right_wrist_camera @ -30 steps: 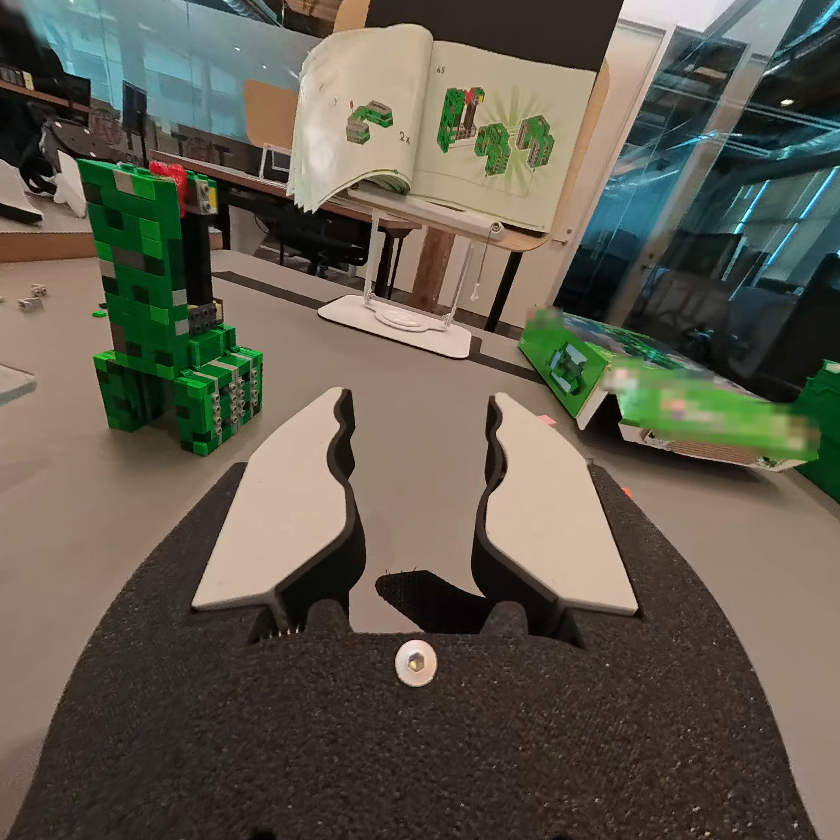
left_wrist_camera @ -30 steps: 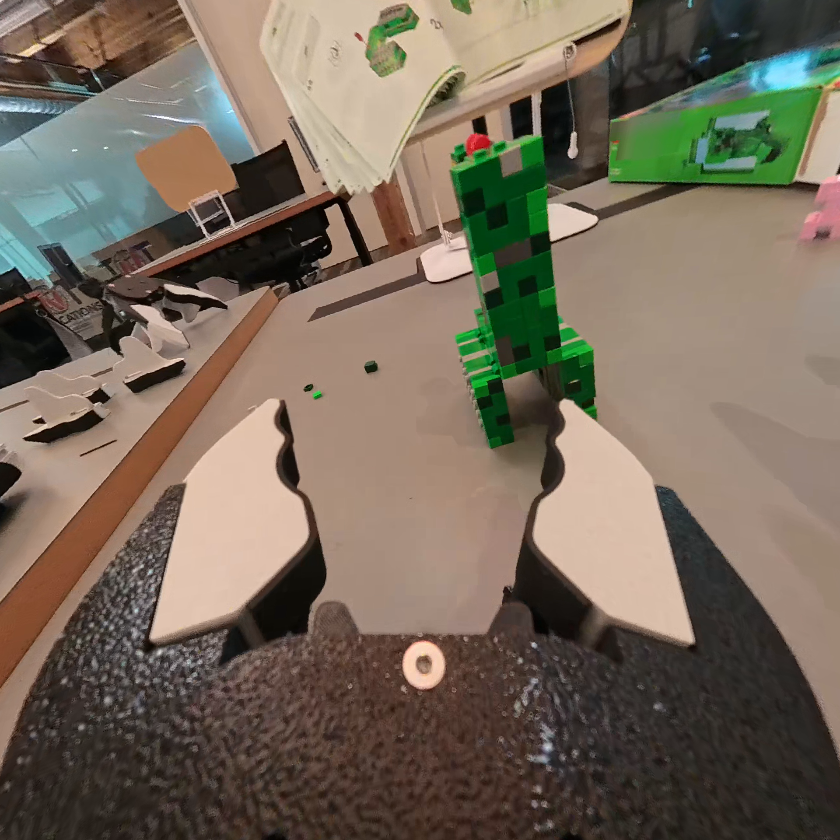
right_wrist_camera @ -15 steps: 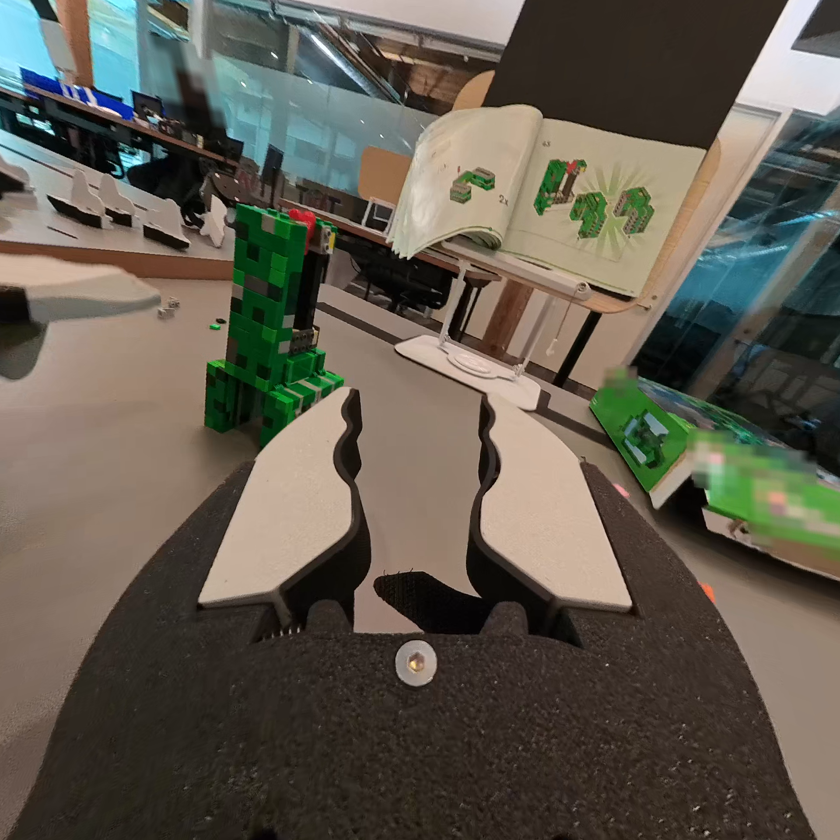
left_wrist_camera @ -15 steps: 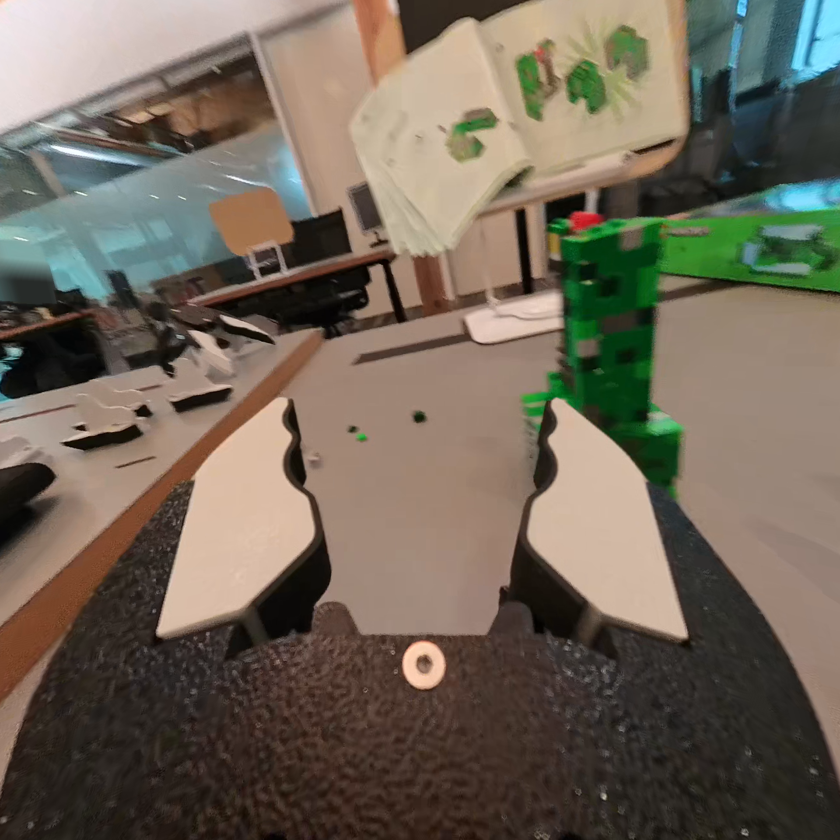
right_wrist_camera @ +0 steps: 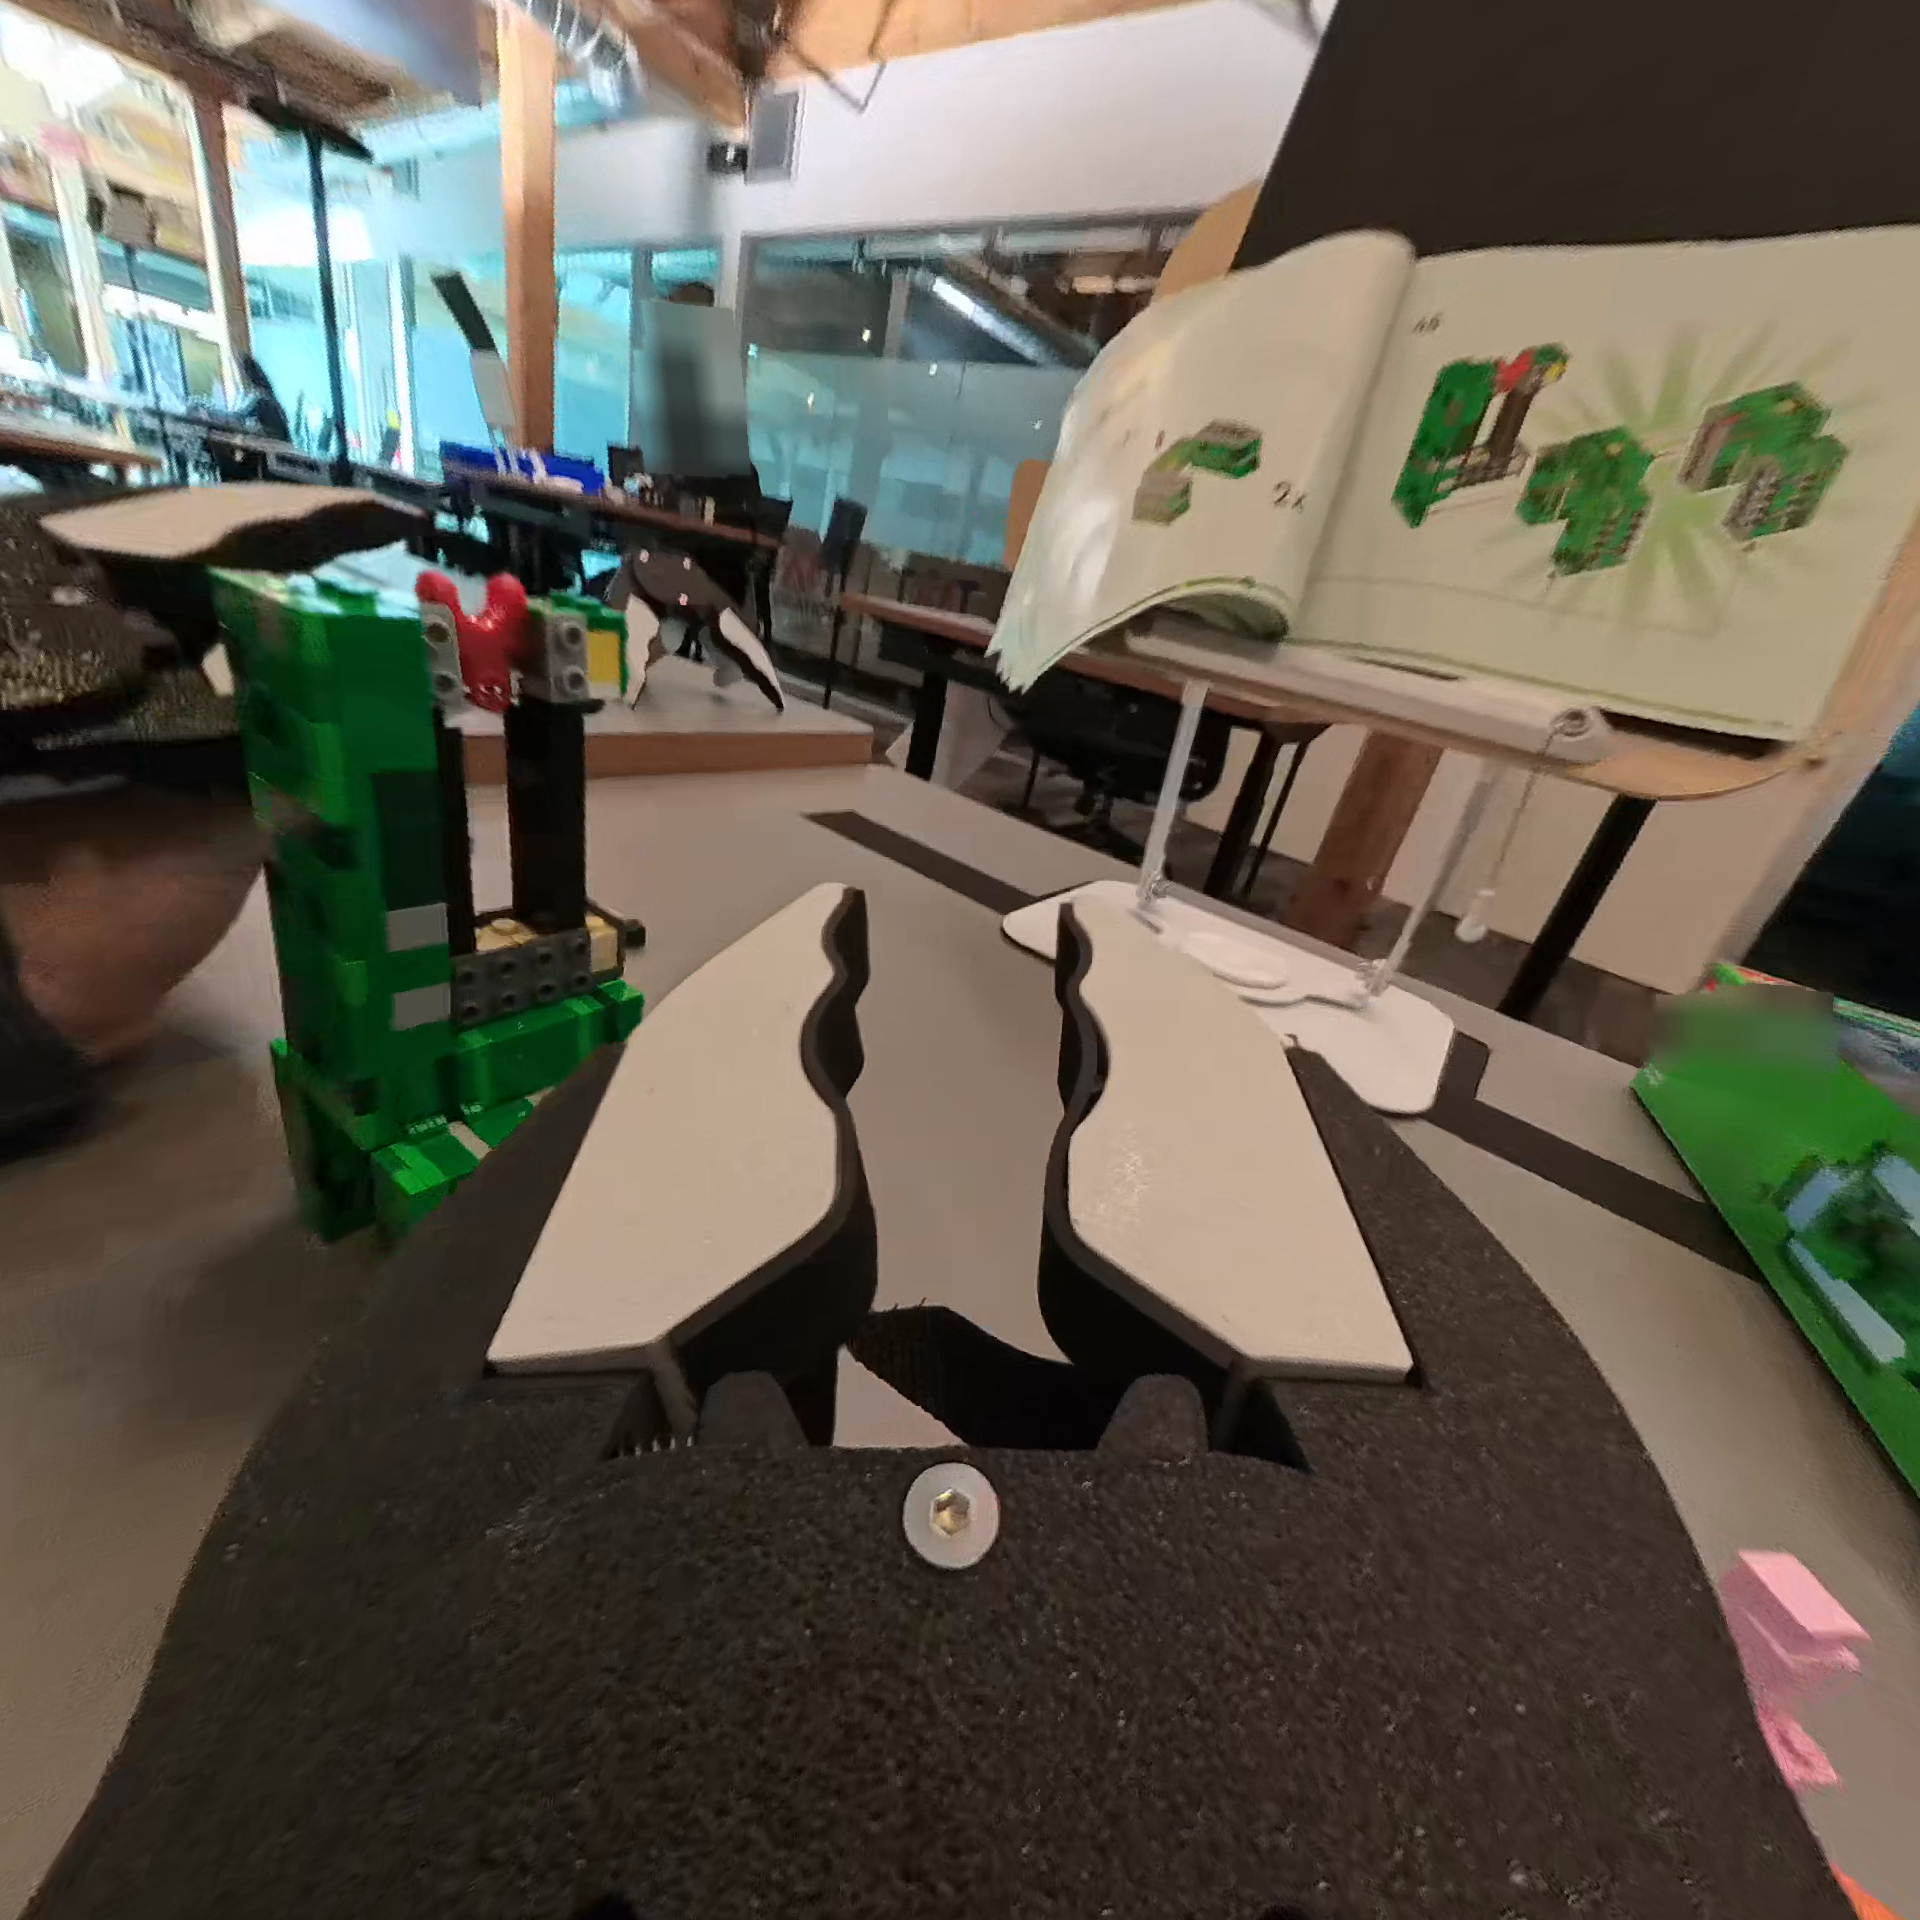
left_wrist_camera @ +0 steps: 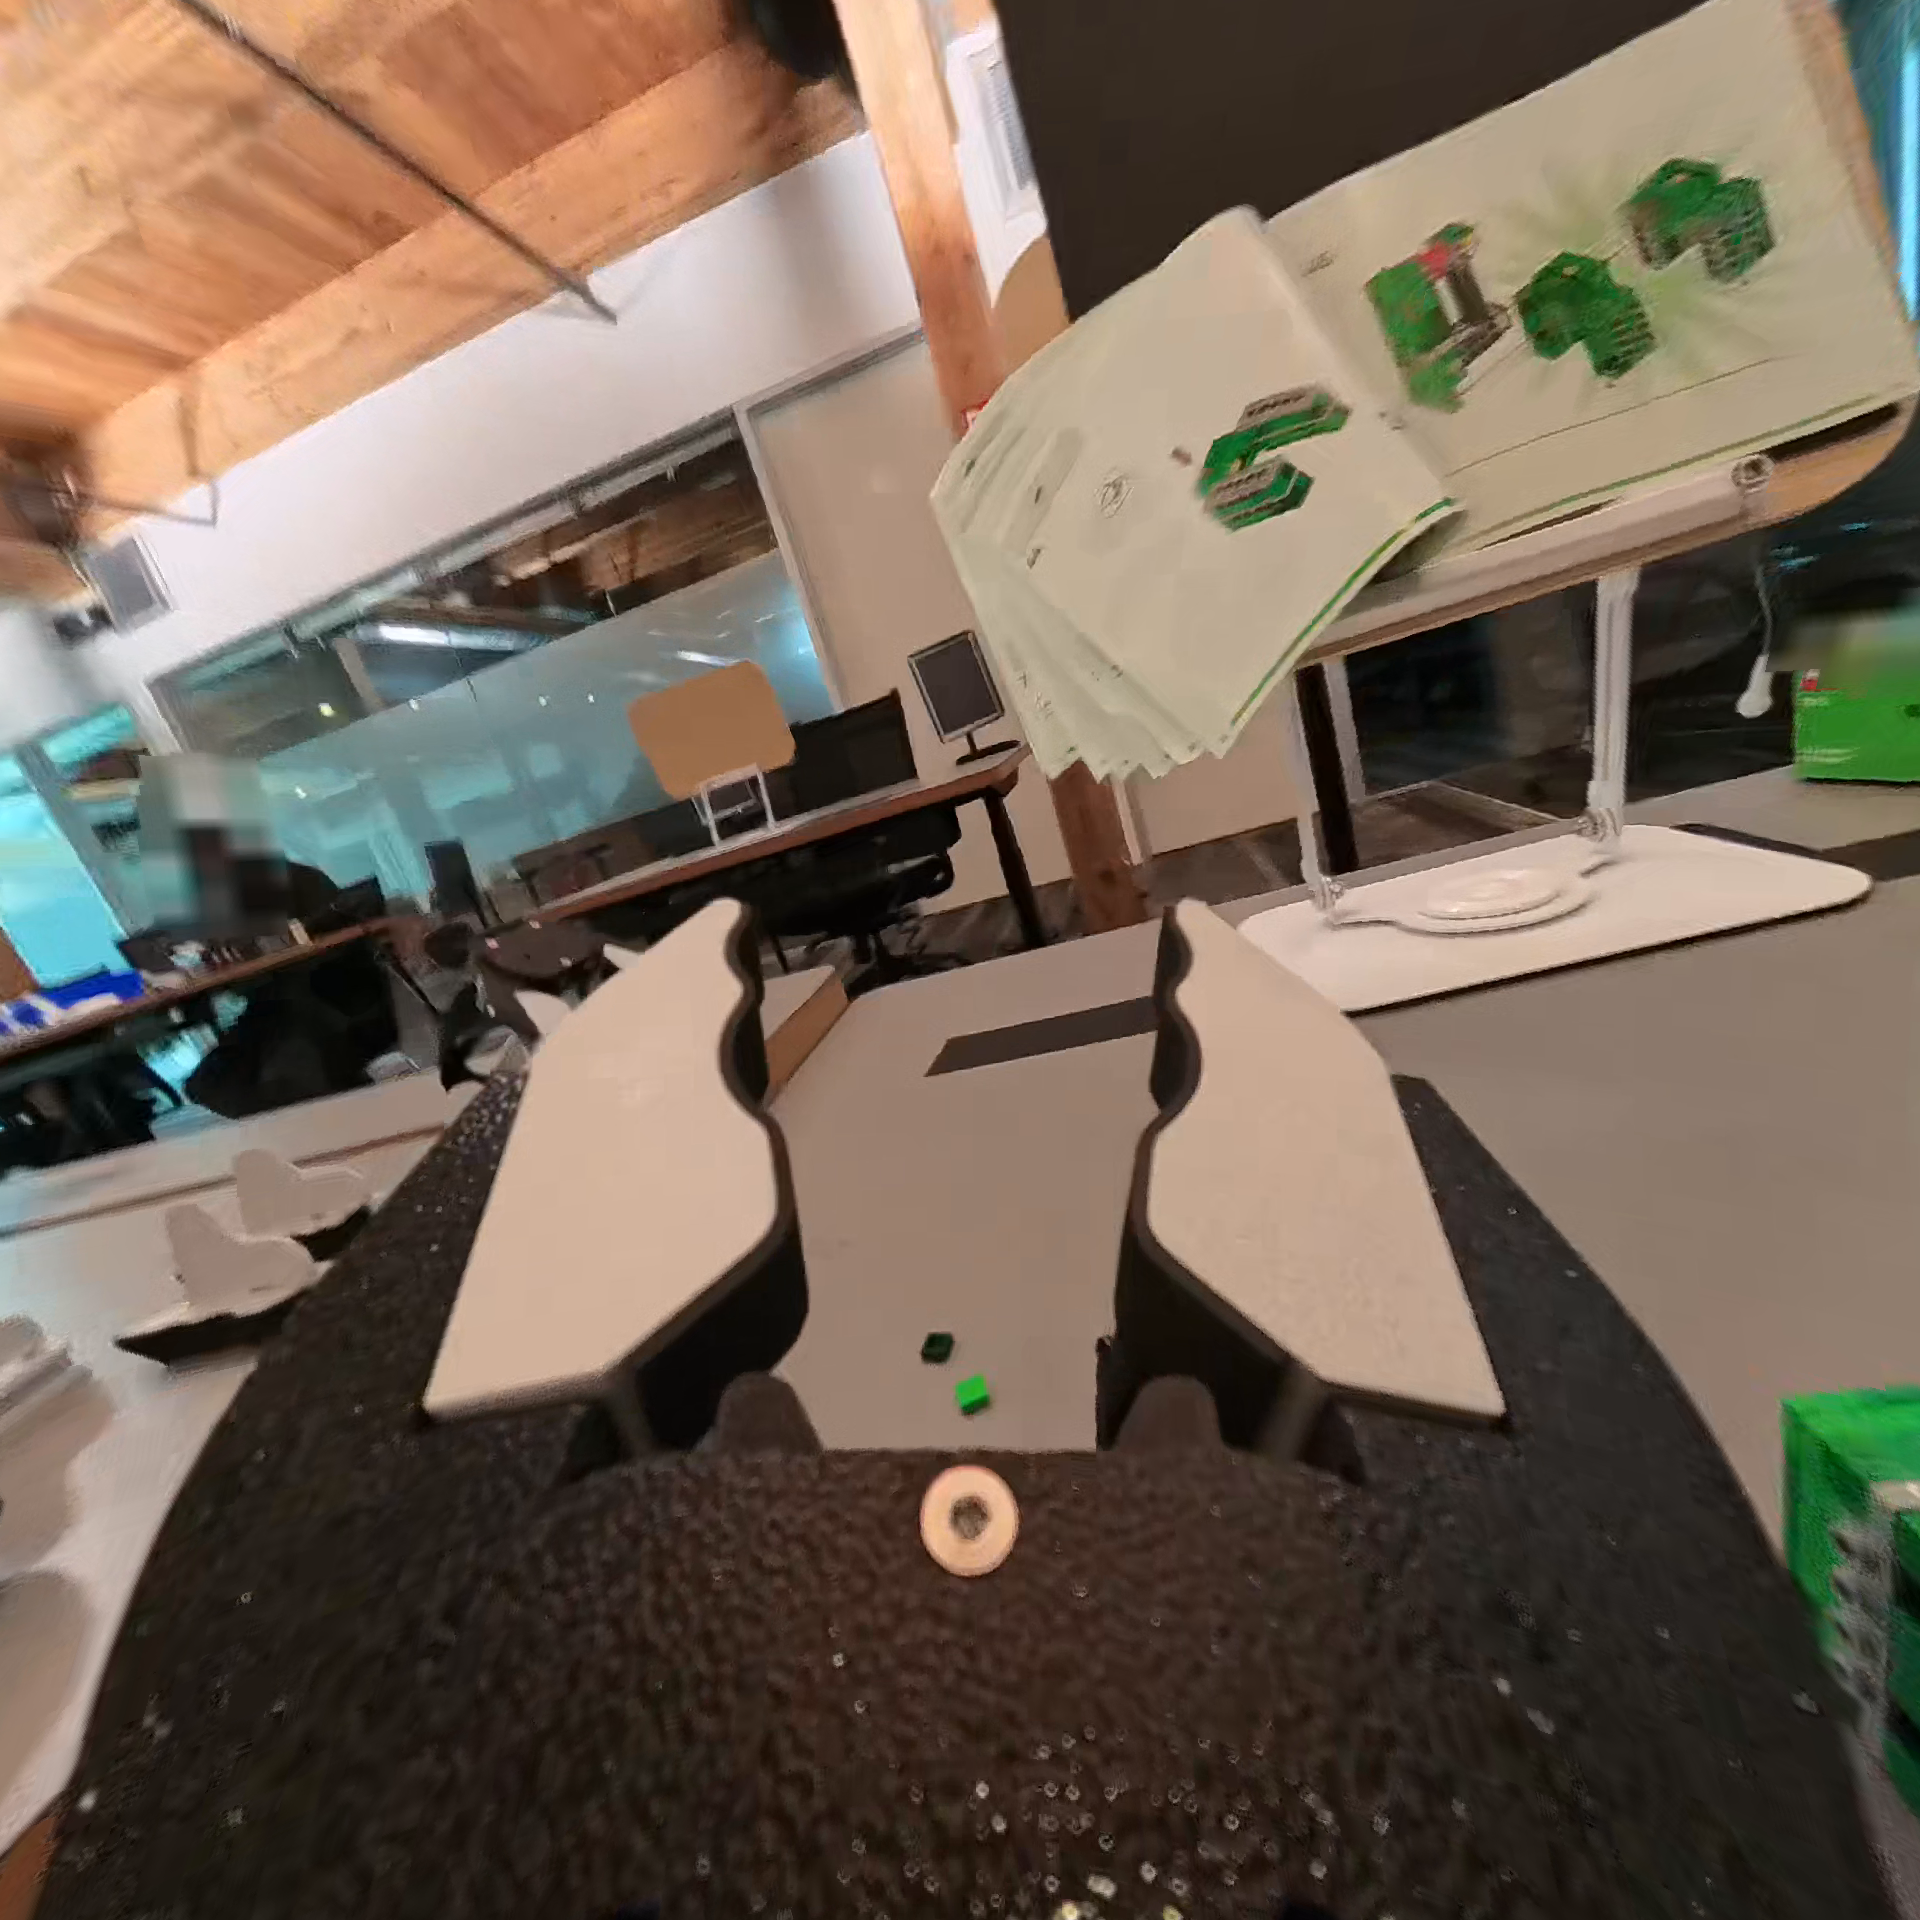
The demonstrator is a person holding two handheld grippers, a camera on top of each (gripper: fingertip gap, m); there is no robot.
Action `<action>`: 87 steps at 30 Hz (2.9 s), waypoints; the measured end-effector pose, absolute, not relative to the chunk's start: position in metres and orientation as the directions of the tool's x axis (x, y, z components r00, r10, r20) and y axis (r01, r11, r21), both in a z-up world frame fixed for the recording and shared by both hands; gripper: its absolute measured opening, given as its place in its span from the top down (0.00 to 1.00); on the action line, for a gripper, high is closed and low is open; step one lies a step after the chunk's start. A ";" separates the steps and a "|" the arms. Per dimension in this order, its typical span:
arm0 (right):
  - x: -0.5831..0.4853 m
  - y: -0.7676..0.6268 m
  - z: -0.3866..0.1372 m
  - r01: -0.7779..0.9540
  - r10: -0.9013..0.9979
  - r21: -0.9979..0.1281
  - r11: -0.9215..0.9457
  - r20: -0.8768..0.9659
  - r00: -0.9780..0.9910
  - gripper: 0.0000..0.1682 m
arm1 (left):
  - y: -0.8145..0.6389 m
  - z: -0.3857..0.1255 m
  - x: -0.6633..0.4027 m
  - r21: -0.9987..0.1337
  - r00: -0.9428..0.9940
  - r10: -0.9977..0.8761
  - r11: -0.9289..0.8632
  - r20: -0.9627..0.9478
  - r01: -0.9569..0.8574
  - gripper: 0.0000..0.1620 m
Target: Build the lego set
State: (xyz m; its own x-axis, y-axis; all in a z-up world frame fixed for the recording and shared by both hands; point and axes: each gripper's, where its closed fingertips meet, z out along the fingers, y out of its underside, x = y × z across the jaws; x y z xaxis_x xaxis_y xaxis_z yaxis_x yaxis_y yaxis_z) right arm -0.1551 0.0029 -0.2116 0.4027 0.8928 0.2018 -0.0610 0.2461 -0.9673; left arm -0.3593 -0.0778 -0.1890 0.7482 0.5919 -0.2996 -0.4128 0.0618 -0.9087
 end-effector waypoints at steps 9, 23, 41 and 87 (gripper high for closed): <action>-0.141 -0.006 -0.216 -0.061 0.902 -0.979 0.194 0.154 0.404 0.81 | -0.080 -0.208 -0.365 -0.947 0.772 0.572 -0.026 -0.277 -0.321 0.54; -0.136 -0.017 -0.218 -0.064 0.917 -0.983 0.171 0.135 0.376 0.82 | -0.073 -0.214 -0.358 -0.946 0.796 0.527 -0.052 -0.299 -0.321 0.54; -0.162 -0.078 -0.235 -0.027 0.958 -0.987 0.158 0.159 -0.237 0.57 | -0.066 -0.216 -0.364 -0.971 0.849 0.487 0.008 -0.206 -0.240 0.56; -0.221 -0.090 -0.236 0.200 0.907 -0.979 0.049 -0.040 -0.419 0.66 | -0.055 -0.218 -0.362 -0.983 0.895 0.424 0.047 -0.141 -0.177 0.57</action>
State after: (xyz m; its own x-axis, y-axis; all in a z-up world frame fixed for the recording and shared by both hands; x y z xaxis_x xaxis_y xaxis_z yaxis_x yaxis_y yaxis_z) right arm -0.2207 -0.0905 -0.2359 -0.4192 0.9070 -0.0402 0.1996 0.0489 -0.9787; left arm -0.3619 -0.0550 -0.2179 0.8945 0.4242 -0.1409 -0.1769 0.0465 -0.9831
